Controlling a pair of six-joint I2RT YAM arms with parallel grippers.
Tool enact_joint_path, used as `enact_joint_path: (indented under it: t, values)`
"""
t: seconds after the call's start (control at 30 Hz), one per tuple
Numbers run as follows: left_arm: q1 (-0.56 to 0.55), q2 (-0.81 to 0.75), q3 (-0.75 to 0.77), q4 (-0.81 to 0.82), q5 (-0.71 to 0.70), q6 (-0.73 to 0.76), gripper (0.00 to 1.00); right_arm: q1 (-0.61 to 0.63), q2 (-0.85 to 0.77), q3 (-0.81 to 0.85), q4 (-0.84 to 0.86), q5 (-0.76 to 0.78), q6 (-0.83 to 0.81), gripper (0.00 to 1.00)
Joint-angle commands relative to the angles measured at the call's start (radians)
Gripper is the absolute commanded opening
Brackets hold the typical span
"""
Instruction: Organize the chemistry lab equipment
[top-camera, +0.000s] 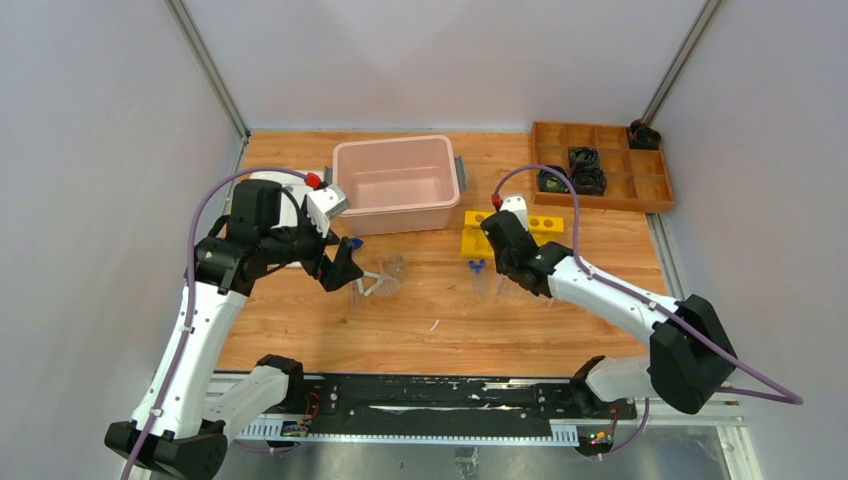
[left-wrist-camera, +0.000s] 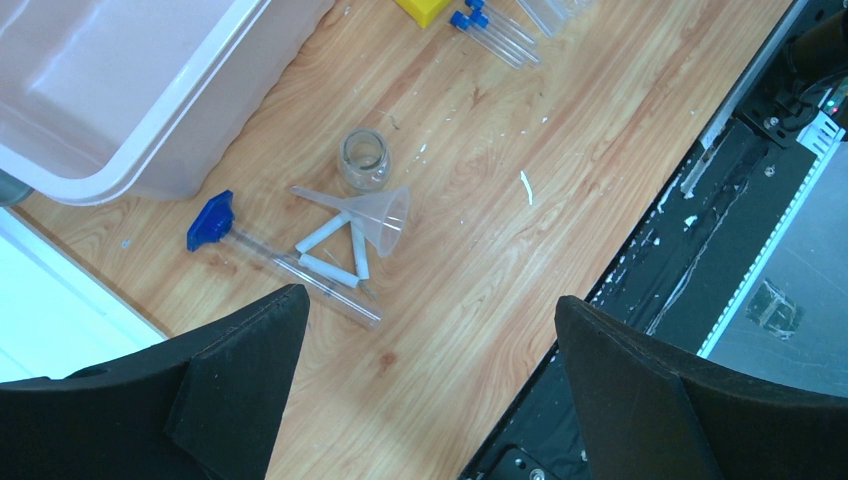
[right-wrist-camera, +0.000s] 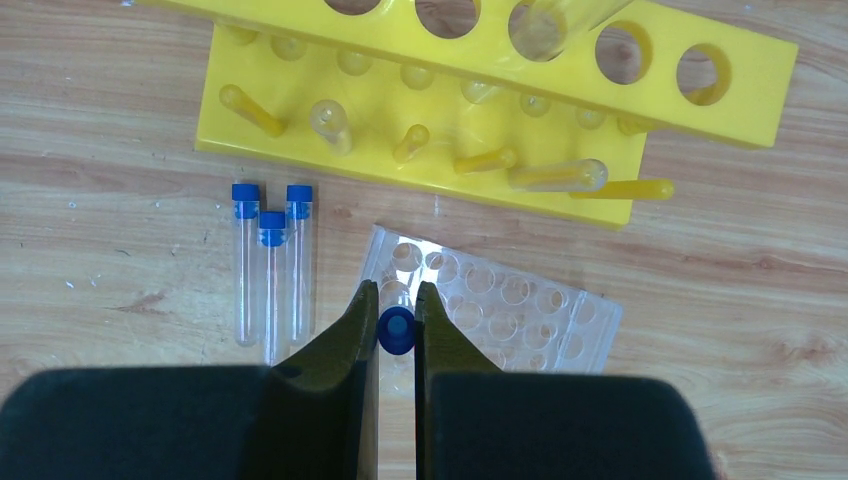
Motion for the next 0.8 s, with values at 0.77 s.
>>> enact_joint_path:
  t: [0.77]
  values:
    - [-0.004, -0.009, 0.005, 0.015, -0.008, 0.013, 1.0, -0.047, 0.014, -0.052, 0.012, -0.053, 0.106, 0.25]
